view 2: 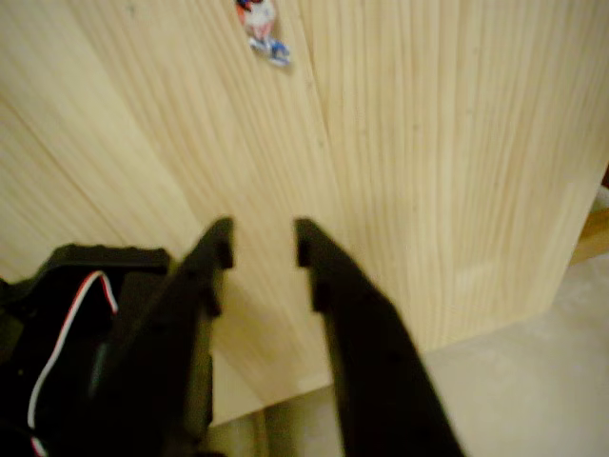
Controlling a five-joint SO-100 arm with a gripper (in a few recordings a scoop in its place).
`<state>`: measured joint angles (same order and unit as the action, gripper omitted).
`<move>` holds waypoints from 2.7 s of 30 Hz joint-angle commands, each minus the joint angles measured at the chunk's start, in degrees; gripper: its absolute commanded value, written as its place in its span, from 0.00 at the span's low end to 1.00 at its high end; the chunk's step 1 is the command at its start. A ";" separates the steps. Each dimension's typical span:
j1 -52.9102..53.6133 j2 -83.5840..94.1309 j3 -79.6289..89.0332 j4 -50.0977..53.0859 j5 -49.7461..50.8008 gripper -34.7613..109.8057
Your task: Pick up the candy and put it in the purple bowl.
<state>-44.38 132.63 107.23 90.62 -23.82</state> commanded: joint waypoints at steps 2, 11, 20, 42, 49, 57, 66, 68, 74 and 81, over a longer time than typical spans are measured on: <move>-2.46 -0.79 -0.70 -2.72 -0.79 0.33; -6.94 -6.42 -1.58 -5.54 2.90 0.37; -6.86 -10.63 3.16 -10.46 4.66 0.37; -6.06 -26.72 5.10 -21.62 8.53 0.38; -6.86 -29.53 5.27 -24.35 8.96 0.38; -6.86 -31.82 5.01 -26.28 8.79 0.38; -3.52 -32.61 6.86 -29.27 6.42 0.38; -2.99 -32.96 7.03 -29.36 5.89 0.38; -2.90 -33.31 7.21 -29.71 5.80 0.38; -4.57 -34.19 7.38 -29.97 7.21 0.38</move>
<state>-47.81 97.03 115.05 60.56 -16.61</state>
